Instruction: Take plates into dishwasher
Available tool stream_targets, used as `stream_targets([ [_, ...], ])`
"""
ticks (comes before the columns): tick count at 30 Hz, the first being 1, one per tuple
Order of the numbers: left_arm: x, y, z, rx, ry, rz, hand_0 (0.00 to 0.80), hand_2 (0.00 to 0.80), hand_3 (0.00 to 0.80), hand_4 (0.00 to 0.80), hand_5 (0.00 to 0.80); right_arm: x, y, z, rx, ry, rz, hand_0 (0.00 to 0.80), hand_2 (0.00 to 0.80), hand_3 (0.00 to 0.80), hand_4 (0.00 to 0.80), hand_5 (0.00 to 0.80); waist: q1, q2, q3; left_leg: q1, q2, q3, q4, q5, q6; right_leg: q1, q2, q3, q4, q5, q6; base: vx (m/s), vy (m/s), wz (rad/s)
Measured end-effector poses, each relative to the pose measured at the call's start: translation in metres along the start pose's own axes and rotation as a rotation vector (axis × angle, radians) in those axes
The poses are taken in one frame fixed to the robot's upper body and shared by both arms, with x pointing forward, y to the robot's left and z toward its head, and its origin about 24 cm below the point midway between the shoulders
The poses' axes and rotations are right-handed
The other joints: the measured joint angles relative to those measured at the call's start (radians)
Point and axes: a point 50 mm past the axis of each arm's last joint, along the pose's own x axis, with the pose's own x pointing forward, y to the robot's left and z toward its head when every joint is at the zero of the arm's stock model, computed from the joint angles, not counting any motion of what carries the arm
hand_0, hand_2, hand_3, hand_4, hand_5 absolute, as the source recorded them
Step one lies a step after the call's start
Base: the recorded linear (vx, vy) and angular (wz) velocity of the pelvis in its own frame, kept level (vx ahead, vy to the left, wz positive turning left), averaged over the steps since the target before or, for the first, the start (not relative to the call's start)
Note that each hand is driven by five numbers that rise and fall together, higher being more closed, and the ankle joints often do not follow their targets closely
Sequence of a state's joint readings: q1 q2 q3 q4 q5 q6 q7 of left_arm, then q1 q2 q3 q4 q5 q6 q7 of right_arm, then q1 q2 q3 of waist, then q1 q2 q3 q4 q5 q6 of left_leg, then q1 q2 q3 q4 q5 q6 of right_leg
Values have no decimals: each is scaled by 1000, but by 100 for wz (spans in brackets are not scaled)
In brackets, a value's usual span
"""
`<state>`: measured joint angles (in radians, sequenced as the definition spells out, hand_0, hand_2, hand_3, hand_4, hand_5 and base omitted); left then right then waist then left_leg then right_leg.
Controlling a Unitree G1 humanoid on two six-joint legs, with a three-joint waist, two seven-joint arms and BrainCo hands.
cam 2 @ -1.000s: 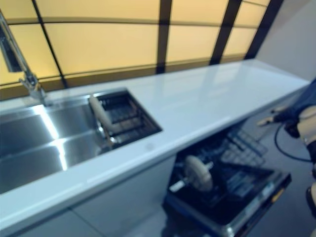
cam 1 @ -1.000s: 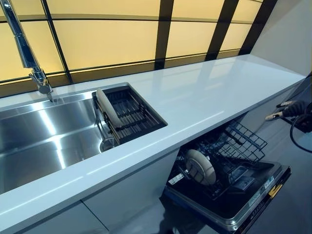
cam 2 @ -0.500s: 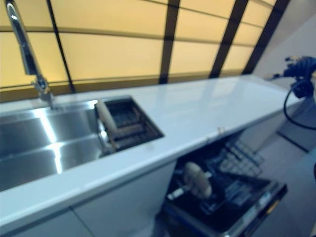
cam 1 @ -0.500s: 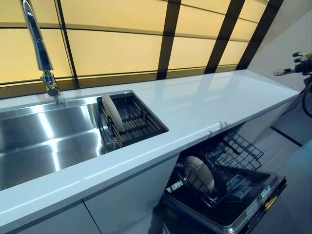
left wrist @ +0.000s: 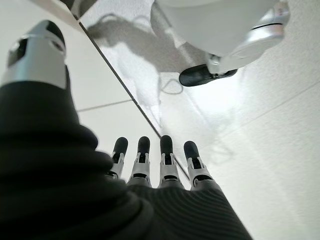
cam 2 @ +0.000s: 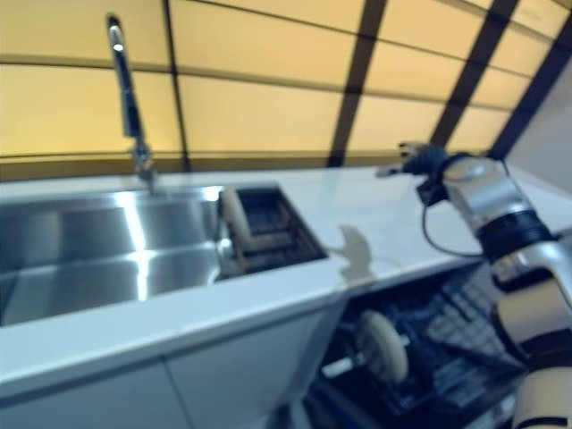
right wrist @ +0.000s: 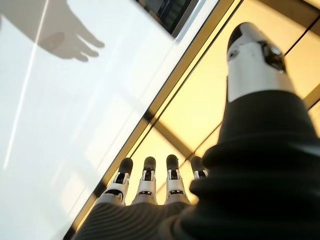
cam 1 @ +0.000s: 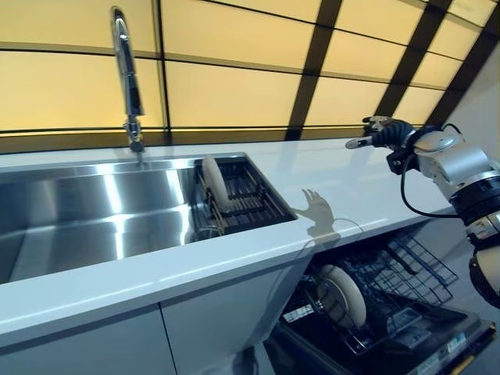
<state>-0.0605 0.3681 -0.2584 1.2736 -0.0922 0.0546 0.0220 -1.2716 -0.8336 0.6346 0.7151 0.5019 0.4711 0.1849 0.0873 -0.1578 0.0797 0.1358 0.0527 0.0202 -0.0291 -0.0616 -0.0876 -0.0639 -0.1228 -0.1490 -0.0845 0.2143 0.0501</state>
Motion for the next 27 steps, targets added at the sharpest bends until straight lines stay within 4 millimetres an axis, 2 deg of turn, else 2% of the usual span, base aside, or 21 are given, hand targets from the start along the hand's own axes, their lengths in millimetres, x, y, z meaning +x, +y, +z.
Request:
stream_targets([
  [2,0,-2,2,-2,-8,2,0,0,0,0,0,4,11,3,7,-10,29,0,0,0,0,0,30,3,2,-7,0,-11,3,0,-1,0,-2,-10,0,-1,0,30,11,15],
  [7,0,-5,2,-4,-9,9,0,0,0,0,0,11,26,1,29,4,69,0,0,0,0,0,58,4,3,-6,2,-38,5,0,-2,18,-6,-36,0,-15,4,41,12,17],
  [14,-1,-7,-5,1,-5,7,0,0,0,0,0,16,24,-7,87,51,60,0,0,0,0,0,91,5,6,-12,7,-63,5,2,-6,27,-6,-60,0,-23,4,30,3,11],
  [20,-1,-8,-6,9,-5,2,0,0,0,0,0,17,23,-11,140,69,63,0,0,0,0,0,97,2,20,-26,12,-82,6,5,-10,25,-4,-80,0,-27,2,13,12,9],
  [27,-2,-10,-11,1,-6,-1,0,0,0,0,0,21,36,-10,188,63,111,0,0,0,0,0,98,2,38,-32,13,-91,7,6,-12,25,-5,-91,0,-29,3,-1,10,3],
])
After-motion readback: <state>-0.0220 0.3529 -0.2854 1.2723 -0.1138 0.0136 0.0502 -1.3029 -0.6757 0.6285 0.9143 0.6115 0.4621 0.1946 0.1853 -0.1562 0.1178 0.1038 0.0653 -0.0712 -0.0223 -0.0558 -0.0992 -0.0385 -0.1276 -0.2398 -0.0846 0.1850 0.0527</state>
